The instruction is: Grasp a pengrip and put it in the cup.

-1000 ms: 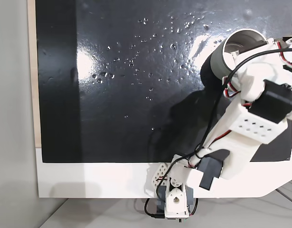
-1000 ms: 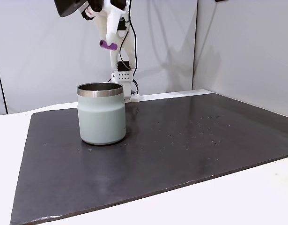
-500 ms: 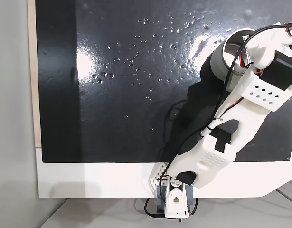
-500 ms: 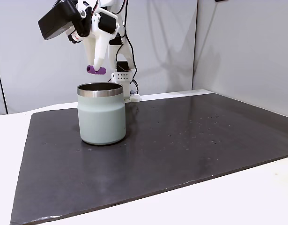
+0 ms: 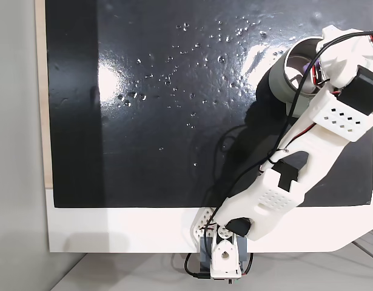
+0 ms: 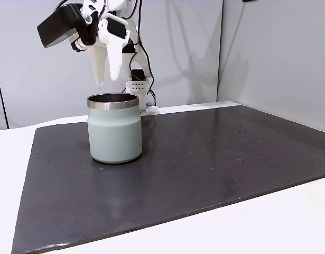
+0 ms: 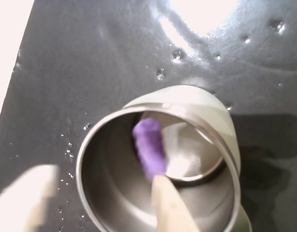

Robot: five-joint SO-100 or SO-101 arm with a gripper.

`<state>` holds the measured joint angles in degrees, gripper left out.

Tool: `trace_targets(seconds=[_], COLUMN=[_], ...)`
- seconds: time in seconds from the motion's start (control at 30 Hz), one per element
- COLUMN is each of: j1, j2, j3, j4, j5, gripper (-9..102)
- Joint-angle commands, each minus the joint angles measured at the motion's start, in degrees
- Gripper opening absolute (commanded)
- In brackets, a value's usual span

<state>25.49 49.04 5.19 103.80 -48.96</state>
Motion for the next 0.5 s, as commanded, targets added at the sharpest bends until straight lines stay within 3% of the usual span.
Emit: trace_targets(seconds=[0.0, 0.47], j1=[0.3, 0.3], j2=[3.3, 4.6], j3=[-2.1, -1.2], j4=[1.1, 1.1], j5=[-0.6, -0.6], gripper=[35, 35])
